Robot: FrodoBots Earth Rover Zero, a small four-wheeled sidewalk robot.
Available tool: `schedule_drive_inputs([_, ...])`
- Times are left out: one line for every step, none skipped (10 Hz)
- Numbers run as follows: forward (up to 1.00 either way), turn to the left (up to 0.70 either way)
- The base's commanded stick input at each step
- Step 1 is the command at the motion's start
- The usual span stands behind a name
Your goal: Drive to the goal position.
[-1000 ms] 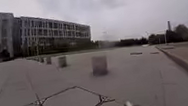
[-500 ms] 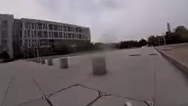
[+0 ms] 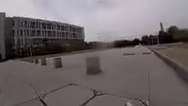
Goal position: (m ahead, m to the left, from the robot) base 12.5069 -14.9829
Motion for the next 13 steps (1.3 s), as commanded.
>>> schedule_drive_inputs([0.0,-0.45])
schedule_drive_inputs([0.0,-0.45])
schedule_drive_inputs([0.0,-0.45])
schedule_drive_inputs([0.0,-0.45])
schedule_drive_inputs([0.0,-0.45])
schedule_drive_inputs([0.34,-0.53])
schedule_drive_inputs([0.45,-0.03])
schedule_drive_inputs([0.45,0.0])
schedule_drive_inputs([0.45,0.0])
schedule_drive_inputs([0.45,0.0])
schedule_drive_inputs([0.45,0.0])
schedule_drive_inputs([0.45,0.0])
schedule_drive_inputs([0.45,0.0])
